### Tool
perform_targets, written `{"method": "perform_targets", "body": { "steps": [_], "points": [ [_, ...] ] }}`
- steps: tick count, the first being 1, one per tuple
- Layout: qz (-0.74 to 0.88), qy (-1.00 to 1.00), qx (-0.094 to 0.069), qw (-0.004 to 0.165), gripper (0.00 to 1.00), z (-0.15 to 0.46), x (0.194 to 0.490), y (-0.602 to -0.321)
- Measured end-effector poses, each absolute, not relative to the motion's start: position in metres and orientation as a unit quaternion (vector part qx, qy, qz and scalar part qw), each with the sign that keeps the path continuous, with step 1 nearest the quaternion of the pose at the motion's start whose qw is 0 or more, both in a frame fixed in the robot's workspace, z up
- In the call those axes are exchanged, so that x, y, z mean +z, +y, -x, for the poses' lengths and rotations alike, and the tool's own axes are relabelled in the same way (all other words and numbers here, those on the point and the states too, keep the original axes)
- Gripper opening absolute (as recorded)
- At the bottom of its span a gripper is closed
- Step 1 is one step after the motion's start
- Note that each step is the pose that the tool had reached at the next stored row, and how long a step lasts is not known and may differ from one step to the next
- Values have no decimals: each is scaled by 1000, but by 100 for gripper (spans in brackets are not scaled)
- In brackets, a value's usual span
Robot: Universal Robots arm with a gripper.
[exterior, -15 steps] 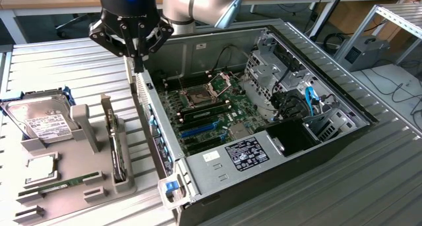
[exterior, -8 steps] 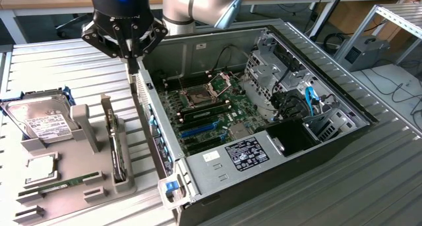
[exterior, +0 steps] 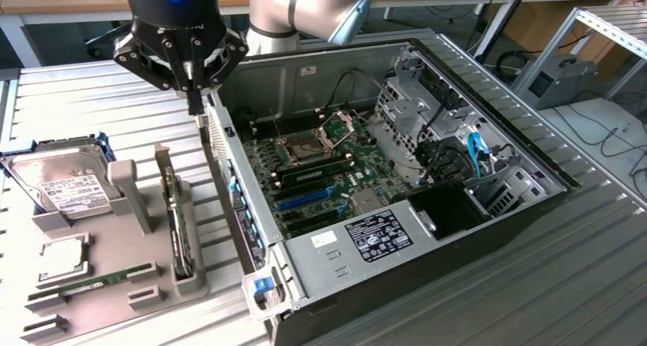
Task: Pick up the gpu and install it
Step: 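Reach for the gpu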
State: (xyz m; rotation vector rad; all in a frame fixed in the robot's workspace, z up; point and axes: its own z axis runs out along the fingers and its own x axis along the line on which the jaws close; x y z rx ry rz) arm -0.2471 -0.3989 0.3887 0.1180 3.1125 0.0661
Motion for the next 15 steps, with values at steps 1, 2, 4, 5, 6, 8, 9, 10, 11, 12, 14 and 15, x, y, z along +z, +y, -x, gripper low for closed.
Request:
{"method": "perform_targets", "body": {
  "steps": [1,2,4,5,6,8,9,10,11,12,14,15],
  "points": [
    [-38,999,21,13,11,248,389,-399],
    [-38,999,21,13,11,249,389,-399],
    [-38,999,21,13,11,250,389,-399],
    [-38,999,21,13,11,251,389,-399],
    [-38,999,21,13,11,252,389,-399],
    [-38,999,21,13,11,254,388,-399],
    [-38,999,21,13,11,255,388,-399],
    [-38,999,21,13,11,255,388,-399],
    [-38,999,21,13,11,256,388,-399],
    [-38,999,21,13,11,256,388,-399],
    [-38,999,21,13,11,257,388,-399],
    [-38,999,21,13,11,257,388,-400]
  ]
}}
